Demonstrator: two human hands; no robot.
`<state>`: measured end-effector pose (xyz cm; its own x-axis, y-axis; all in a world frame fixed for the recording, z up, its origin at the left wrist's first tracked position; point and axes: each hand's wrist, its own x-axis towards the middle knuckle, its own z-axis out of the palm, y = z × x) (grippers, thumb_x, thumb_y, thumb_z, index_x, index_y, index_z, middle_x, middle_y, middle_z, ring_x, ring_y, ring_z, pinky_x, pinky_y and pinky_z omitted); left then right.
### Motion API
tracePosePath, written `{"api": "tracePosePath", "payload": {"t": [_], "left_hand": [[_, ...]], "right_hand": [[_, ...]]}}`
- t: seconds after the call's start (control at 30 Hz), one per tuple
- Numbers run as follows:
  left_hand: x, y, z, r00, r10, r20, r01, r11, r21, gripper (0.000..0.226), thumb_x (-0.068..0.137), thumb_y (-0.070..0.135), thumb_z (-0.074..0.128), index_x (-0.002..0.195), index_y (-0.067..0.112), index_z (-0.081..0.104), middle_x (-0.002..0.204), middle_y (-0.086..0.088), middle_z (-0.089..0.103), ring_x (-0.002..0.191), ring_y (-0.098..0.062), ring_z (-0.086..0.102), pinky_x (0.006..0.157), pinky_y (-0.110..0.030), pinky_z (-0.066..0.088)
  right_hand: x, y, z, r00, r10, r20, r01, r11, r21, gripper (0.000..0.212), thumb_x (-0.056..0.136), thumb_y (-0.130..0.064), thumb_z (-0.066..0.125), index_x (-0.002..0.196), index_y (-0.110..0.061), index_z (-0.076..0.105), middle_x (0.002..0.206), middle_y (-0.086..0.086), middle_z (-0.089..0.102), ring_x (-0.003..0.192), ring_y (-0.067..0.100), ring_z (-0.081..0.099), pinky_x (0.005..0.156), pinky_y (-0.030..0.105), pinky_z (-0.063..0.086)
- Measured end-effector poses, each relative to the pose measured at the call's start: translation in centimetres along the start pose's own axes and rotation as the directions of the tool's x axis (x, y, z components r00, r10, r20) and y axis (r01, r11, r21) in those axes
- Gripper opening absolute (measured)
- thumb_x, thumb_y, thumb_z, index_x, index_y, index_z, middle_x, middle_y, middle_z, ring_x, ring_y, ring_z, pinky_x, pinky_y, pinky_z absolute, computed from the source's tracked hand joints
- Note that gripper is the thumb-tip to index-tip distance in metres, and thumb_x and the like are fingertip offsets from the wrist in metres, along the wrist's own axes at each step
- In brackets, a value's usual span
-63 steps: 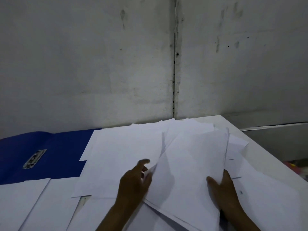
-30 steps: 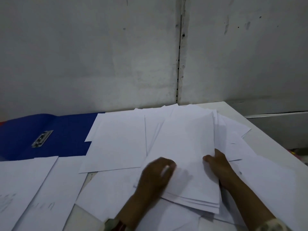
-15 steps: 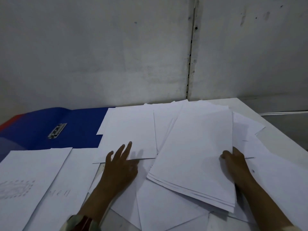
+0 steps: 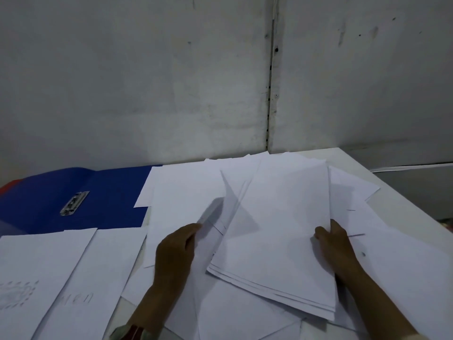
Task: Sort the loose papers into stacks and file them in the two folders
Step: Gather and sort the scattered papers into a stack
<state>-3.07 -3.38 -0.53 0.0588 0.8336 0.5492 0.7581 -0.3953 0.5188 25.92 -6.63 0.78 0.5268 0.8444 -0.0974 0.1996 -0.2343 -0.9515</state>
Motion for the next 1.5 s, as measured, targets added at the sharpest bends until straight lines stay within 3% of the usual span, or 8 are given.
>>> {"api": "tracePosePath", "payload": {"t": [0.23, 0.5, 0.63, 0.87, 0.97, 1.13, 1.33, 1.5], "left_hand": [[-1.8, 4.9, 2.4, 0.987, 0.126, 0.095, -0.094, 0.953, -0.289, 0.037, 0.089, 0.023, 0.053, 0.124, 0.036, 0.052, 0.095, 0.023, 0.062, 0.087, 0.028, 0.052, 0.08, 0.004, 0.042], [-4.2, 8.0, 4.5, 0.884, 0.396, 0.248, -0.294, 0.884, -0.362, 0.023, 0.082, 0.015, 0.052, 0.1, 0.024, 0.064, 0.092, 0.007, 0.072, 0.091, 0.001, 0.061, 0.082, 0.005, 0.038], [-4.8, 8.4, 4.7, 0.841, 0.441, 0.312, -0.304, 0.863, -0.403, 0.019, 0.085, 0.019, 0.051, 0.099, 0.025, 0.064, 0.094, 0.008, 0.07, 0.091, 0.0, 0.06, 0.082, 0.005, 0.038], [-4.4, 7.9, 5.0, 0.856, 0.459, 0.237, -0.353, 0.855, -0.381, 0.018, 0.085, 0.038, 0.057, 0.094, 0.025, 0.066, 0.094, 0.01, 0.072, 0.085, 0.002, 0.063, 0.076, -0.005, 0.047], [-3.1, 7.7, 4.1, 0.965, 0.22, 0.14, -0.143, 0.895, -0.423, 0.038, 0.087, 0.056, 0.044, 0.097, 0.026, 0.065, 0.094, 0.019, 0.068, 0.088, 0.008, 0.061, 0.08, -0.008, 0.046], [-0.4, 5.5, 3.8, 0.995, -0.076, 0.072, 0.091, 0.969, -0.231, 0.028, 0.086, 0.033, 0.052, 0.099, 0.015, 0.069, 0.101, 0.01, 0.064, 0.099, -0.007, 0.057, 0.084, -0.013, 0.036], [0.9, 4.8, 3.9, 0.879, -0.321, 0.354, 0.218, 0.929, 0.3, 0.061, 0.081, 0.059, 0.052, 0.13, 0.023, 0.047, 0.14, 0.003, 0.044, 0.131, -0.02, 0.035, 0.106, -0.036, 0.027], [1.3, 5.8, 3.4, 0.707, -0.219, 0.672, 0.05, 0.964, 0.262, 0.104, 0.054, 0.074, 0.044, 0.145, 0.031, 0.018, 0.157, 0.002, 0.006, 0.145, -0.02, 0.006, 0.117, -0.042, 0.013]], "right_hand": [[-0.1, -0.1, -0.2, 0.997, 0.012, 0.079, -0.008, 0.999, -0.046, 0.013, 0.089, -0.003, 0.042, 0.089, -0.011, 0.051, 0.08, -0.002, 0.054, 0.072, 0.013, 0.048, 0.058, 0.021, 0.035], [0.3, -0.7, -0.4, 0.992, 0.085, 0.091, -0.081, 0.995, -0.053, 0.022, 0.095, -0.009, 0.034, 0.077, -0.012, 0.046, 0.082, 0.004, 0.051, 0.071, 0.016, 0.047, 0.06, 0.027, 0.035], [0.5, -1.1, -0.5, 0.98, 0.135, 0.148, -0.156, 0.978, 0.139, 0.052, 0.098, -0.041, 0.034, 0.141, -0.01, 0.037, 0.146, 0.009, 0.039, 0.135, 0.027, 0.035, 0.112, 0.037, 0.025], [0.0, -0.5, -1.2, 0.966, 0.074, 0.247, -0.087, 0.995, 0.04, 0.035, 0.087, -0.004, 0.059, 0.121, -0.009, 0.052, 0.106, 0.006, 0.062, 0.089, 0.019, 0.058, 0.083, 0.03, 0.047], [0.0, -0.9, -1.7, 0.976, 0.044, 0.214, -0.055, 0.997, 0.047, 0.037, 0.087, -0.001, 0.058, 0.123, -0.007, 0.05, 0.105, 0.006, 0.058, 0.084, 0.015, 0.055, 0.083, 0.03, 0.042], [0.0, -0.7, -4.6, 0.996, 0.009, 0.09, -0.01, 1.0, 0.006, 0.043, 0.086, 0.002, 0.058, 0.128, -0.003, 0.049, 0.118, 0.013, 0.058, 0.096, 0.022, 0.052, 0.086, 0.029, 0.038], [0.0, 0.5, -7.1, 0.996, -0.024, -0.084, 0.01, 0.986, -0.167, 0.045, 0.087, 0.002, 0.056, 0.131, 0.003, 0.044, 0.131, 0.021, 0.052, 0.118, 0.037, 0.049, 0.093, 0.036, 0.037], [-0.4, 1.4, -8.0, 0.991, -0.004, -0.131, -0.022, 0.979, -0.201, 0.049, 0.087, 0.001, 0.055, 0.134, 0.001, 0.041, 0.134, 0.022, 0.049, 0.121, 0.039, 0.046, 0.1, 0.042, 0.037]]}}
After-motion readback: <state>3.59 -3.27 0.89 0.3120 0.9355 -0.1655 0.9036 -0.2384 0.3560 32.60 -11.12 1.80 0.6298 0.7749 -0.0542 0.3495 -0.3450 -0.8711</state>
